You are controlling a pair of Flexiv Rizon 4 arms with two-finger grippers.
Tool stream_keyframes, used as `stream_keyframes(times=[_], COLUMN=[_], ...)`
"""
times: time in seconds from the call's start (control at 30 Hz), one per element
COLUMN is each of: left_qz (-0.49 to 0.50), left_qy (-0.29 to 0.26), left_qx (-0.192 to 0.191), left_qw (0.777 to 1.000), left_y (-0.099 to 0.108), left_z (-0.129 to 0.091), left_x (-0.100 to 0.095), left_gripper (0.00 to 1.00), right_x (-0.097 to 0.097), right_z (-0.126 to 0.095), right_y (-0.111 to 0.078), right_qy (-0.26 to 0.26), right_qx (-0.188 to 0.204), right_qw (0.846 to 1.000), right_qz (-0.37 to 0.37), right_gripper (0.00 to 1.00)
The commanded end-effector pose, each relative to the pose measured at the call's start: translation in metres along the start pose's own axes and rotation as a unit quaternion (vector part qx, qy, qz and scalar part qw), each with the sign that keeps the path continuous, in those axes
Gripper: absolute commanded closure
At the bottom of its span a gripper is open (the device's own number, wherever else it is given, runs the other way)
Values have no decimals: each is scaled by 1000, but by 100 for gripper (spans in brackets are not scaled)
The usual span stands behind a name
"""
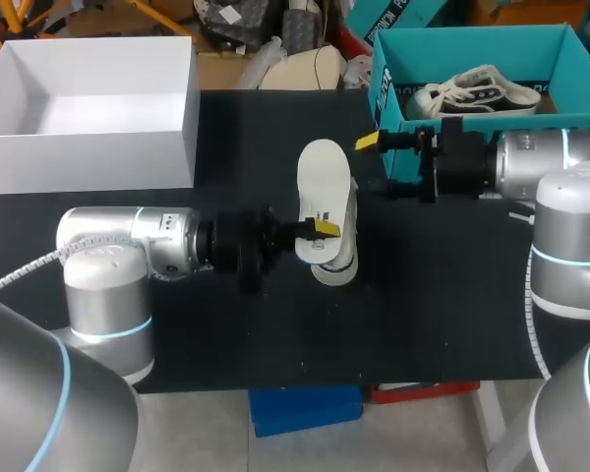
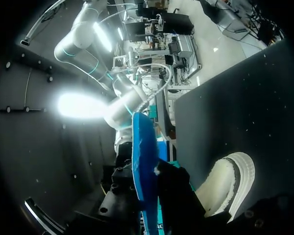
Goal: Take the shoe out of the shoebox, open the shoe tongue, remove and reinsert the insole, then place the shoe into the shoebox
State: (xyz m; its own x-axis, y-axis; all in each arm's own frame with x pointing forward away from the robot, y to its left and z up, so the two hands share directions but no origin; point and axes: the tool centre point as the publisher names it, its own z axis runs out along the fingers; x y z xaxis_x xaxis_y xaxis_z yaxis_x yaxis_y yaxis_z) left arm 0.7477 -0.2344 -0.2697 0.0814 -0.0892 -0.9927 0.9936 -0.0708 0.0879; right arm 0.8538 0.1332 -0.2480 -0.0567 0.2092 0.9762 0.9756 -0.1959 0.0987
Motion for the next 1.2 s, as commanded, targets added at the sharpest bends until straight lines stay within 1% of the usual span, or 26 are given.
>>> stream_keyframes(times=[0.03,0.2,0.33,0.37,0.43,0.47,0.5,0.53,0.57,0.6,0.63,0.67,0.73,0.9,1.1,1.13,1.2], left_qz=[1,1,1,1,1,1,1,1,1,1,1,1,1,1,1,1,1], left_qy=[2,2,2,2,2,2,2,2,2,2,2,2,2,2,2,2,2], left_qx=[-3,-3,-3,-3,-3,-3,-3,-3,-3,-3,-3,-3,-3,-3,-3,-3,-3], left_qw=[1000,1000,1000,1000,1000,1000,1000,1000,1000,1000,1000,1000,1000,1000,1000,1000,1000], left_y=[-1,-1,-1,-1,-1,-1,-1,-1,-1,-1,-1,-1,-1,-1,-1,-1,-1], left_z=[1,1,1,1,1,1,1,1,1,1,1,1,1,1,1,1,1], left_x=[0,0,0,0,0,0,0,0,0,0,0,0,0,0,0,0,0], left_gripper=[100,100,100,100,100,100,100,100,100,100,100,100,100,100,100,100,100], right_x=[-9,-18,-22,-22,-22,-21,-21,-21,-21,-20,-19,-18,-17,-19,-24,-24,-25], right_z=[12,26,37,39,44,46,48,49,49,50,50,49,49,55,58,59,61], right_y=[8,-1,-11,-13,-16,-18,-19,-20,-20,-21,-21,-22,-24,-32,-35,-35,-36], right_qy=[21,55,65,65,68,69,66,65,64,63,62,61,58,51,52,52,52], right_qx=[29,62,81,85,90,96,101,101,102,104,104,104,103,108,107,107,107], right_qw=[999,996,995,994,994,993,993,993,993,993,993,993,993,993,993,993,993], right_qz=[-18,-12,-2,0,0,0,-1,-1,-1,-2,-3,-3,-3,1,6,6,7], right_gripper=[0,0,0,11,9,15,29,40,44,53,58,59,65,67,75,79,90])
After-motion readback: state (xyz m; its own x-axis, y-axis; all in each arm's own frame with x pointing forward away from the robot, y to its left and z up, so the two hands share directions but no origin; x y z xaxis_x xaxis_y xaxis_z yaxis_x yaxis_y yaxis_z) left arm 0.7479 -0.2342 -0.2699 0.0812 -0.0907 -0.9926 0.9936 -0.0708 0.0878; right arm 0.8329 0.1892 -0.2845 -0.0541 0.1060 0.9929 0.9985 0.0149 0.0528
